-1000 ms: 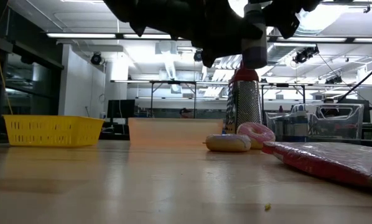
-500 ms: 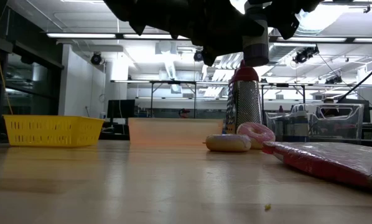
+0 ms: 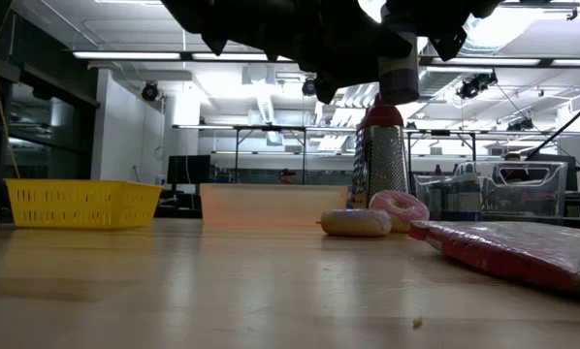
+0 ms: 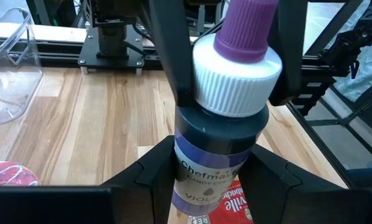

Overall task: Pick & Place Food Item
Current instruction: Put the violet food coloring bottle into the transparent bin

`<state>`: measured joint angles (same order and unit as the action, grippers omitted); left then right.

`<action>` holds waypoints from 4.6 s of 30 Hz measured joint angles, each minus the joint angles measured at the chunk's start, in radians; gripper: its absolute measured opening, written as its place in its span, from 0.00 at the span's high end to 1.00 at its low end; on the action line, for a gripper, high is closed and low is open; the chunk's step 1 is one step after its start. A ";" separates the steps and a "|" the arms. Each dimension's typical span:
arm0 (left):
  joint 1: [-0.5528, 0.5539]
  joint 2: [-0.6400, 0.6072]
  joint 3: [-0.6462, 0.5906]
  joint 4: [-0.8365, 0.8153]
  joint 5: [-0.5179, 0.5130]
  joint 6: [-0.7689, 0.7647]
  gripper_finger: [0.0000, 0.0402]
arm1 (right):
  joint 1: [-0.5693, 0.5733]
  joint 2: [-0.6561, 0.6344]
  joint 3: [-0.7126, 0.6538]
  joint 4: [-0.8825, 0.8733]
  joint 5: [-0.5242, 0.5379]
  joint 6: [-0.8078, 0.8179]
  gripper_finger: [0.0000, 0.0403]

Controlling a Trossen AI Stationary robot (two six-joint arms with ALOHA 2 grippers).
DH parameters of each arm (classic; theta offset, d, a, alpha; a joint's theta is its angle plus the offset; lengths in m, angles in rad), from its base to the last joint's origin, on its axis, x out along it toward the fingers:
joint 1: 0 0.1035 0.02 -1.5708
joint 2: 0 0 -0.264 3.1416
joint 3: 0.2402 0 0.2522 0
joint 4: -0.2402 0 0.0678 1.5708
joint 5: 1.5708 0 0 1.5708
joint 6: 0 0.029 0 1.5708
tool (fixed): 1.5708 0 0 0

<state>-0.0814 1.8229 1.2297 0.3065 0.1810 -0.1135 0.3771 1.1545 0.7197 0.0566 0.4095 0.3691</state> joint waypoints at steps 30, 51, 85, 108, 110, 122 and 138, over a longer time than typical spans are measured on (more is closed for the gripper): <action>0.000 0.000 0.000 -0.002 0.003 0.003 0.54 | 0.008 0.000 0.000 -0.001 -0.001 0.031 0.73; 0.000 0.000 0.000 0.002 0.000 0.001 0.53 | 0.166 -0.145 -0.001 -0.474 0.353 0.402 0.73; 0.000 0.000 0.000 -0.014 0.004 0.012 0.53 | -0.359 -0.298 -0.001 -1.004 0.778 0.710 0.73; 0.000 0.000 0.000 -0.054 0.000 0.039 0.54 | -0.699 0.020 -0.001 -1.036 0.837 0.924 0.73; 0.000 0.000 0.000 -0.056 0.000 0.042 0.54 | -0.699 0.050 -0.001 -1.049 0.814 0.963 0.73; 0.000 0.000 0.000 -0.086 0.001 0.056 0.54 | -0.560 0.183 -0.001 -1.108 0.749 1.238 0.73; 0.000 0.000 0.000 -0.098 0.002 0.038 0.54 | -0.499 0.274 -0.001 -1.134 0.688 1.385 0.72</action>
<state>-0.0816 1.8229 1.2297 0.2089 0.1825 -0.0753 -0.1215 1.4288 0.7189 -1.0774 1.0977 1.7542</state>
